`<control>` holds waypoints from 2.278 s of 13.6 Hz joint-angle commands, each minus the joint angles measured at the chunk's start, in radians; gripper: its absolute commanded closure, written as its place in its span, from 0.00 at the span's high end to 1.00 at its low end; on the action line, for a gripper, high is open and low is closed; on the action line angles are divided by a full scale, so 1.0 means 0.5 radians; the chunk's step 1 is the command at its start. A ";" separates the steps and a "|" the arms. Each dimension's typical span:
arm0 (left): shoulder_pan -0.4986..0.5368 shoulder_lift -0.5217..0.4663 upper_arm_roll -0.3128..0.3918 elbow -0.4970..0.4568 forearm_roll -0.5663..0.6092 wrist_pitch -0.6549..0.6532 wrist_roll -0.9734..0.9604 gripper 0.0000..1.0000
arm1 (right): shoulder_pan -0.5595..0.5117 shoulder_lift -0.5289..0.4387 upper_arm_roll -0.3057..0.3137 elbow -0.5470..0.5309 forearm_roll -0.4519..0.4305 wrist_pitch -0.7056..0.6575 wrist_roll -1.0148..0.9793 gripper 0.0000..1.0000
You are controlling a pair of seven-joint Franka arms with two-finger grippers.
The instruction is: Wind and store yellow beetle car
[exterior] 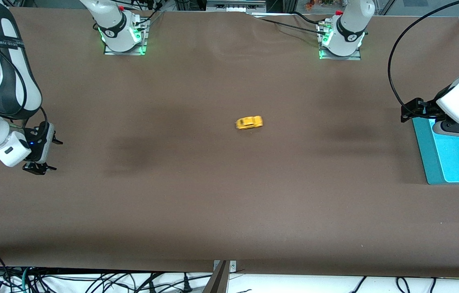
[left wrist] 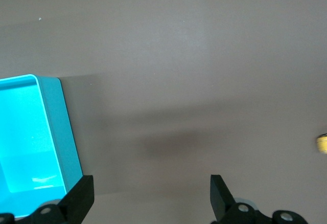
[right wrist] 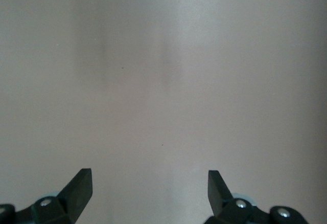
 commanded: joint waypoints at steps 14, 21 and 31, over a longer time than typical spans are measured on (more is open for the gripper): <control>-0.040 0.125 -0.050 0.025 0.009 -0.400 0.016 1.00 | 0.324 -0.586 0.020 0.229 -0.176 -0.636 1.445 1.00; -0.028 0.097 -0.060 -0.425 -0.126 -0.178 0.753 1.00 | 0.434 -0.785 -0.158 0.232 0.036 -0.811 2.424 1.00; -0.025 -0.090 -0.271 -1.208 -0.120 0.832 1.684 1.00 | 0.533 -0.902 -0.198 0.235 0.042 -1.054 3.352 1.00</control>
